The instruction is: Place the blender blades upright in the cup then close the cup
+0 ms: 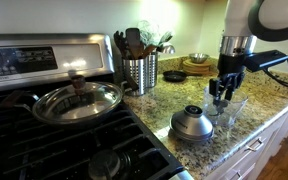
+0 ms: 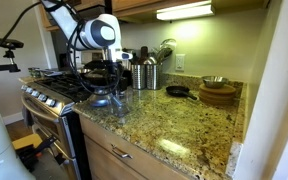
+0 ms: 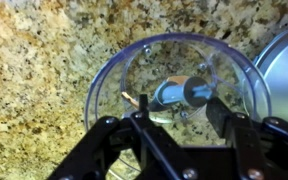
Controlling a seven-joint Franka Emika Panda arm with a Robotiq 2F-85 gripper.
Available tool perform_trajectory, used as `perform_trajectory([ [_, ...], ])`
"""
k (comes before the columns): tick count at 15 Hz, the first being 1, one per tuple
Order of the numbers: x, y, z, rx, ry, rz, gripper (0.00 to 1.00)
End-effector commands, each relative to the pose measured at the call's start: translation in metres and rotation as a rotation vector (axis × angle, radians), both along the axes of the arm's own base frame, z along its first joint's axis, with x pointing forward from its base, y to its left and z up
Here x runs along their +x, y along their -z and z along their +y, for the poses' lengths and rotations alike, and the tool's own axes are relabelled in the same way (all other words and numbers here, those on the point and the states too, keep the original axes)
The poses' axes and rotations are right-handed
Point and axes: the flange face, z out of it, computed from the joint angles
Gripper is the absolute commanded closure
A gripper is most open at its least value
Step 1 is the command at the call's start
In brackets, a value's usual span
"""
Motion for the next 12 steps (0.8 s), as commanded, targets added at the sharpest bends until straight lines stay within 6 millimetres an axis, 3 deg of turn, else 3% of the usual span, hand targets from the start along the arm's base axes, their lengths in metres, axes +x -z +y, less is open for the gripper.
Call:
perform_trajectory([
  [1,-0.008,-0.014,0.0,-0.011,-0.003,-0.041,0.07],
  [3,-0.008,-0.019,0.001,-0.007,-0.008,-0.055,0.01],
  [12,-0.009,-0.04,0.007,0.081,0.018,0.028,0.0],
])
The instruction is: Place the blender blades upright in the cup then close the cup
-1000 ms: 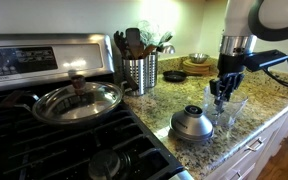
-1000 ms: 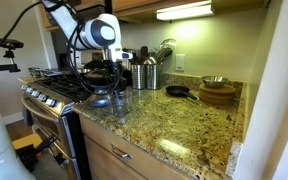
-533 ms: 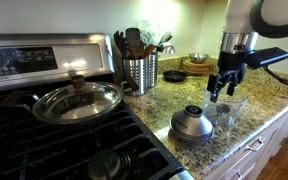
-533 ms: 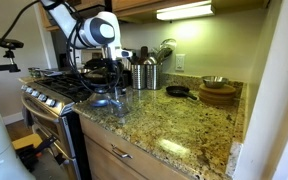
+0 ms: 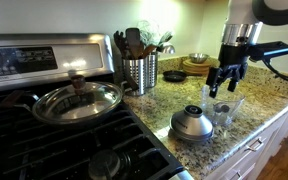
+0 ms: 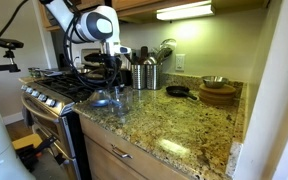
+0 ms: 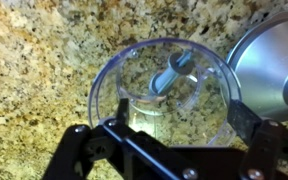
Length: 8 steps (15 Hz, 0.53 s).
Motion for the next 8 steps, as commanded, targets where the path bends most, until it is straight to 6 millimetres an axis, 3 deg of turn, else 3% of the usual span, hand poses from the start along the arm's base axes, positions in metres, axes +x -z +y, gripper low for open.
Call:
perform_trajectory([
  [1,-0.006,-0.012,0.001,0.04,0.028,0.07,0.0],
  [8,0.005,-0.006,0.006,0.024,0.056,0.09,0.0],
])
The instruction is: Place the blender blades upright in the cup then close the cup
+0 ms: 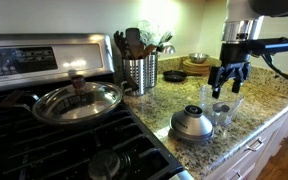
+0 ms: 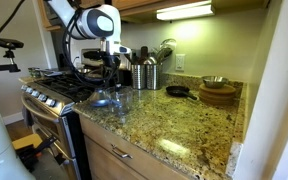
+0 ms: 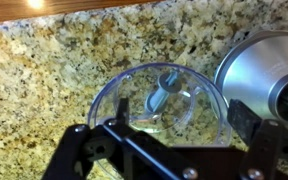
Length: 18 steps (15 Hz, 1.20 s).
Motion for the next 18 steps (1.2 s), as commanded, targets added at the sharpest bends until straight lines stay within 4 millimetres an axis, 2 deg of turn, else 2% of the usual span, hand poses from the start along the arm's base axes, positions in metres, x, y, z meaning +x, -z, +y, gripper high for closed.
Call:
perform_trajectory([
  [1,0.009,-0.001,0.004,-0.008,0.034,0.01,0.0],
  [8,0.012,0.002,0.005,-0.023,0.198,0.049,0.0],
  [11,0.013,0.005,0.004,-0.029,0.232,0.064,0.08],
  [12,0.014,0.006,0.004,-0.033,0.243,0.064,0.15],
  [13,0.015,0.008,0.004,-0.034,0.255,0.064,0.14],
  [16,0.017,0.007,0.003,-0.027,0.269,0.051,0.02],
  [18,0.017,0.002,0.001,-0.022,0.281,0.05,0.0],
])
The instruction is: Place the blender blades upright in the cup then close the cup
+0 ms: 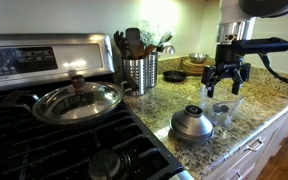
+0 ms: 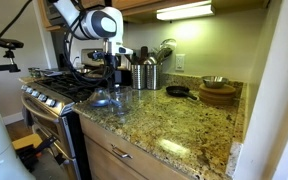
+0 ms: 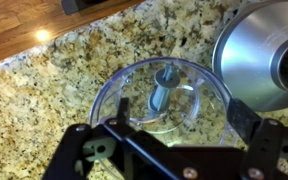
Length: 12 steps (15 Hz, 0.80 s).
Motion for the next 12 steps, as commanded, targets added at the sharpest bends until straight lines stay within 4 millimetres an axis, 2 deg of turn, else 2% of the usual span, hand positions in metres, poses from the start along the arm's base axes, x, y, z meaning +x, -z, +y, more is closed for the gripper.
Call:
perform_trajectory([
  [1,0.003,-0.006,-0.004,0.001,0.049,0.01,0.0],
  [7,0.006,-0.015,-0.017,-0.004,0.095,-0.013,0.0],
  [10,0.011,-0.011,-0.024,-0.003,0.127,-0.005,0.0],
  [12,0.013,-0.005,-0.025,0.002,0.134,0.009,0.05],
])
